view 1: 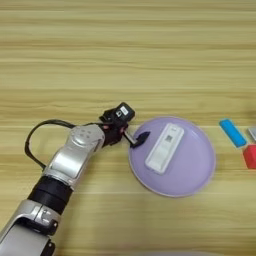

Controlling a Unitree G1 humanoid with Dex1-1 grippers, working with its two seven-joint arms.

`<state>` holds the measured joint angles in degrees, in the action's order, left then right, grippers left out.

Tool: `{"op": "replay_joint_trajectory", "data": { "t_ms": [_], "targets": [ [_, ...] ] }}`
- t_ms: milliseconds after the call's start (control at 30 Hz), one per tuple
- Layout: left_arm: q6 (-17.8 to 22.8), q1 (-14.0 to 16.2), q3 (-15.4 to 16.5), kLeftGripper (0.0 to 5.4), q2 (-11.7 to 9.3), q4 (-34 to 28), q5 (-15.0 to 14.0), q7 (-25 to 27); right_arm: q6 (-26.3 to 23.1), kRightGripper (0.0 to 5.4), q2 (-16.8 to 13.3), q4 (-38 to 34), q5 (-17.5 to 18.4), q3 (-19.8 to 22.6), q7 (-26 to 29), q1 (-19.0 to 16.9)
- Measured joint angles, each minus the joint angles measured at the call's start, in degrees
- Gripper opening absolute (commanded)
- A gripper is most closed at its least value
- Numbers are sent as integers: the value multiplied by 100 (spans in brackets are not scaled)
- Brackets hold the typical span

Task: Move the objects on the table

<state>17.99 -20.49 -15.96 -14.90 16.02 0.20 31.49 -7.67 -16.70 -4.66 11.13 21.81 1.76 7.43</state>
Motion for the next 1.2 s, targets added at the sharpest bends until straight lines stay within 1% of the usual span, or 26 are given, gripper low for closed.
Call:
{"op": "replay_joint_trajectory", "data": {
  "t_ms": [67, 133, 233, 367, 500, 667, 733, 767, 833, 900, 933, 1000, 1100, 1167, 1200],
  "targets": [
    [-66, -73, 68, 540, -22, 108, 0, -27, 0, 537, 6, -8, 0, -8, 1, -3],
    [-163, -193, 259, 540, -43, 364, 2, -157, -1, 537, 7, -16, 0, -16, 4, -7],
    [-340, -322, 449, 540, -111, 656, 53, -357, -2, 537, 12, -17, -3, -45, 5, -8],
    [-615, -482, 530, 540, -59, 1065, 101, -544, -2, 537, 21, -16, -5, -101, 11, -9],
    [-786, -575, 594, 540, -22, 1321, 110, -589, -2, 537, 21, -16, -5, -108, 10, -9],
    [-861, -581, 665, 540, -13, 1379, 89, -580, -1, 537, 25, -16, -7, -121, 12, -10],
    [-878, -562, 715, 540, 19, 1299, 41, -566, 6, 537, 31, -16, -7, -124, 15, -10],
    [-910, -523, 769, 540, 47, 1181, -47, -541, 20, 537, 35, -15, -8, -126, 16, -10],
    [-991, -457, 861, 540, 99, 763, -193, -492, 49, 537, 44, -5, -8, -132, 16, -10],
    [-1008, -327, 897, 540, 123, 475, -285, -481, 55, 537, 49, 12, -7, -136, 19, -9],
    [-1012, -223, 899, 540, 155, 303, -304, -466, 56, 537, 51, 25, -7, -140, 21, -8],
    [-1002, 66, 893, 540, 257, -171, -432, -419, 58, 537, 56, 41, -7, -160, 37, -9],
    [-966, 315, 889, 540, 305, -660, -537, -384, 60, 537, 62, 52, -7, -188, 104, -9],
    [-936, 422, 896, 540, 334, -893, -602, -391, 60, 537, 67, 54, -7, -203, 115, -8],
    [-907, 522, 905, 540, 373, -1091, -673, -422, 65, 537, 72, 54, -7, -205, 117, -10]
  ]
}}
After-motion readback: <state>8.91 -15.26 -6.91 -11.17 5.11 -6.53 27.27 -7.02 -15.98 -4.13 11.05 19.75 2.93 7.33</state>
